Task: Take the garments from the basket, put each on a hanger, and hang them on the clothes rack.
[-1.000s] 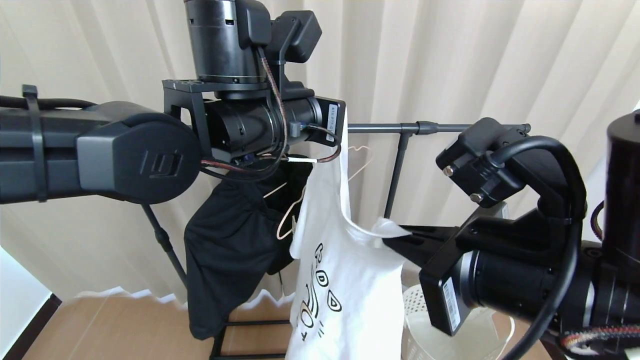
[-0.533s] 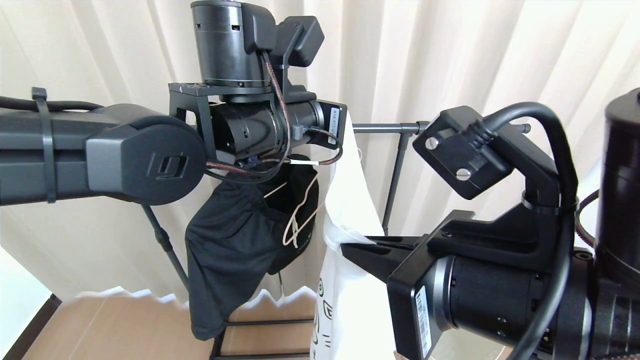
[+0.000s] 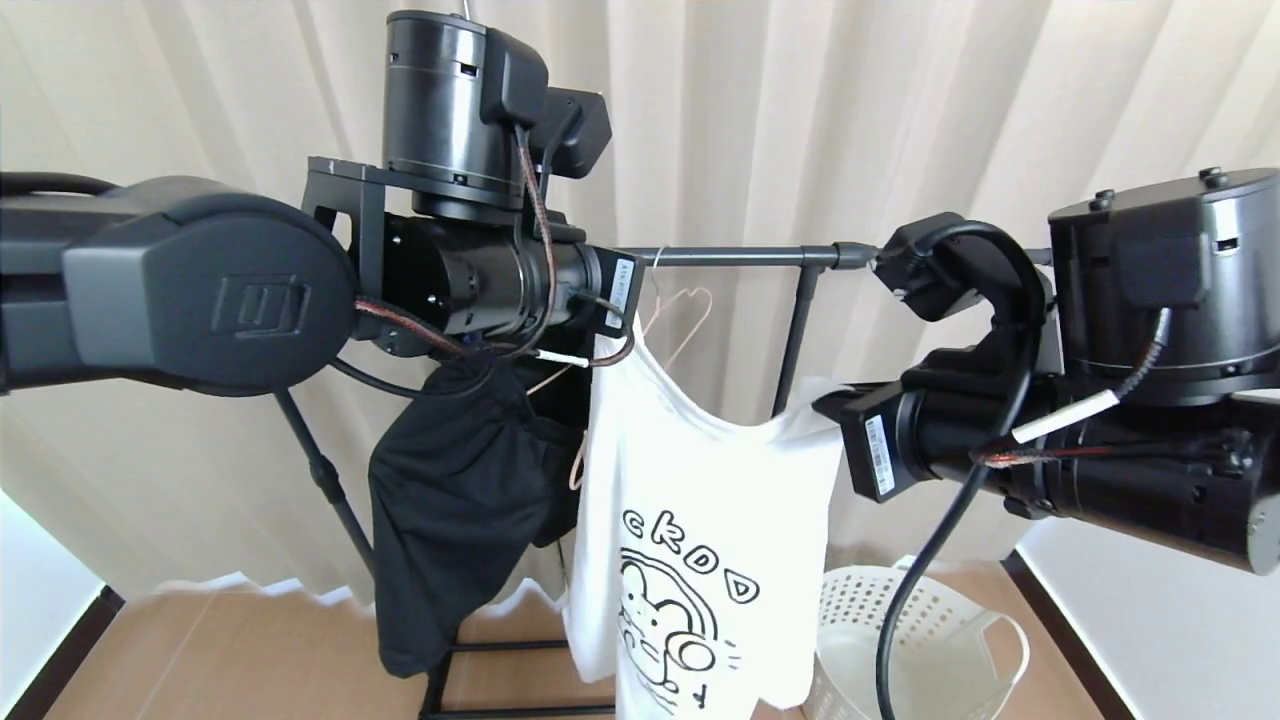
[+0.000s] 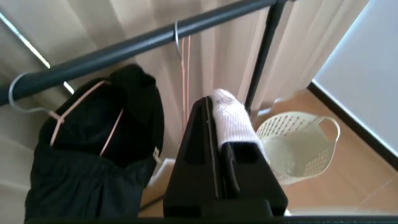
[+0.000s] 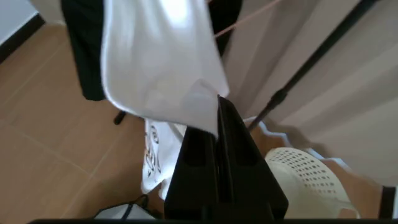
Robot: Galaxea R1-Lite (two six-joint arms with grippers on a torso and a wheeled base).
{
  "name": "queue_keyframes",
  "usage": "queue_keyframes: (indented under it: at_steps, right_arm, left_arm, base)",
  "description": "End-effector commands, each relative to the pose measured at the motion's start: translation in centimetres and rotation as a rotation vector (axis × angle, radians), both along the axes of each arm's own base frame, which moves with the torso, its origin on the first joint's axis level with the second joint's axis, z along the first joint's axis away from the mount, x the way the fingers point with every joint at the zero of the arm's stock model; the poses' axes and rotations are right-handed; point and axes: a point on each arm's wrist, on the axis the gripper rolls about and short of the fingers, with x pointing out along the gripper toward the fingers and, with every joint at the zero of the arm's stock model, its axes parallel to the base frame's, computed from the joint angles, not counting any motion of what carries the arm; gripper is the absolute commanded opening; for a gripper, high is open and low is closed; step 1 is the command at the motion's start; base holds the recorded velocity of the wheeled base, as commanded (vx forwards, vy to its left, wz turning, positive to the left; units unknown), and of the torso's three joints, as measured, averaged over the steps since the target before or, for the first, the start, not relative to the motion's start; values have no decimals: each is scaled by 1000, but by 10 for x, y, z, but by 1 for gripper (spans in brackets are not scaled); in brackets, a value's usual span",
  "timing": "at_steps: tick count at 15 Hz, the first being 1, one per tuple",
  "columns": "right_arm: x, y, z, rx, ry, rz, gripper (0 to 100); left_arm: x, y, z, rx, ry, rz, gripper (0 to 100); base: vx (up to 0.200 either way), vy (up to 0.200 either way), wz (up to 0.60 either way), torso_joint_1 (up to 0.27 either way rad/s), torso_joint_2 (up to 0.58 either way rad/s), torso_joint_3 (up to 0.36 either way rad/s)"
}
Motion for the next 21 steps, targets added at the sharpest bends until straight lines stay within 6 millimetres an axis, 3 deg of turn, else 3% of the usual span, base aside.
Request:
queue_keyframes:
  at_steps: [1,3,4,7,10,12,14,16,21]
  right_arm:
    - [25,-5,-10,-3,-9,-78,0]
    - [34,-2,-12,16,-41,-94,0]
    - [54,12,-16,49,-110,-149,0]
    - [81,32,-20,121,-201,-260,0]
    - [89,41,-16,214,-224,-274,0]
    - [86,53,-11,278,-222,-257,0]
    - [88,62,-14,317,-206,-253,0]
    - [84,73,-17,335,-193,-232,0]
    - [84,68,-15,333,-193,-243,0]
  left_arm:
    - [-21,7,9,14,11,-9,0]
    - [-31,10,4,50,47,-16,0]
    - [-57,15,-12,135,135,-54,0]
    - [-83,14,-45,220,224,-118,0]
    - [-114,1,-80,258,336,-198,0]
    - [-130,-12,-86,203,399,-240,0]
    - [-136,-28,-84,123,450,-293,0]
    - [-128,-47,-82,18,438,-295,0]
    - [-120,-48,-79,-29,441,-254,0]
  base:
    - [0,0,0,0,0,0]
    - [0,0,0,0,0,0]
    - [0,0,0,0,0,0]
    - [0,0,0,0,0,0]
    - [0,0,0,0,0,0]
    - [0,0,0,0,0,0]
    - [0,0,0,0,0,0]
    - [0,0,0,0,0,0]
    - [0,0,0,0,0,0]
